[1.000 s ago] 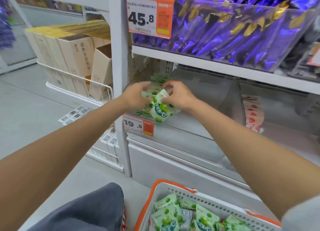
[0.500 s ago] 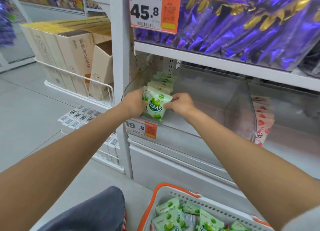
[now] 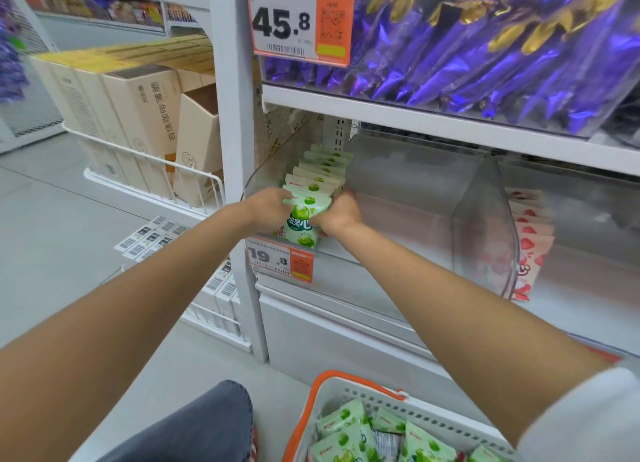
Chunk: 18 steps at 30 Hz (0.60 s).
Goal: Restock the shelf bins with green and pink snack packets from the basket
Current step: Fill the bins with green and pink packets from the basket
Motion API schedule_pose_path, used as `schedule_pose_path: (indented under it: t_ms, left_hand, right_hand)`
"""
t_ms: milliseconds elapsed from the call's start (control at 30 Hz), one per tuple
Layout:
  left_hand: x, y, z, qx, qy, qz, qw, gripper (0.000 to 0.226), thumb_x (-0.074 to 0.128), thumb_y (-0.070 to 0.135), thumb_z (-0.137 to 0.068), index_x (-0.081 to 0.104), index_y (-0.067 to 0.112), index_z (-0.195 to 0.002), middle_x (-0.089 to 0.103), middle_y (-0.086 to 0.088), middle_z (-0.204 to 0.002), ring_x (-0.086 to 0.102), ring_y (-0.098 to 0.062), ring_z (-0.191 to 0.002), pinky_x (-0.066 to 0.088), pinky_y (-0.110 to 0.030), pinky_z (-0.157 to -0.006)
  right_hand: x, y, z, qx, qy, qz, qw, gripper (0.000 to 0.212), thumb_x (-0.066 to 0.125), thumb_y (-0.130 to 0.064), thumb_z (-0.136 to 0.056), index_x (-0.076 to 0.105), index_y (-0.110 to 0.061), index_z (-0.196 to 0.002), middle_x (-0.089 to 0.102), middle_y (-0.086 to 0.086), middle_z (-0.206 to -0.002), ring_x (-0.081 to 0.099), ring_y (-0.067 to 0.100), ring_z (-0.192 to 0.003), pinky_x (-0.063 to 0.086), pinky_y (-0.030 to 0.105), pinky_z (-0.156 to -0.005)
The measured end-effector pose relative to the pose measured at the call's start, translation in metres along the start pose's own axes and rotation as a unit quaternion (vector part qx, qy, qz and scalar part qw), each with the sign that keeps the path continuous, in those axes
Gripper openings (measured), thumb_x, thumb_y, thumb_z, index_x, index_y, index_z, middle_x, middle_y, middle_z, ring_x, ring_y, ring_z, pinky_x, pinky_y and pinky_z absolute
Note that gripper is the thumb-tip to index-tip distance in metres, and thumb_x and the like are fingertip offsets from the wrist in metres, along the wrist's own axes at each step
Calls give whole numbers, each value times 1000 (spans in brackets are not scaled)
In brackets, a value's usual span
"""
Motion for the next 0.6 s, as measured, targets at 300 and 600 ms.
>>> schedule_pose_path:
  t_ms: [300, 600]
  left_hand:
    - [2, -2, -5, -27, -22, 108, 993, 49, 38, 15, -105, 28, 7, -152, 49, -15, -138, 60, -27, -106, 49, -43, -96]
    - [3, -2, -4, -19, -9, 153, 988, 49, 41, 10, -103, 29, 9, -150, 50, -16, -134, 57, -28, -105, 49, -42, -93]
  right_hand:
    - [11, 8, -11, 47, -38, -4, 998, 67, 89, -6, -57, 58, -7, -116, 66, 10, -114, 64, 30, -105, 56, 44, -87]
    - [13, 15, 1, 67, -110, 56, 990, 47, 83, -3, -64, 66, -6, -108, 70, 10, -111, 67, 25, -99, 57, 40, -87]
Point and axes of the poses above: each hand's wrist, its own z-axis away from the middle knuckle, its own x-axis out of the palm, y = z × x, the point moved 2 cm from there along -z, towards the middle knuckle
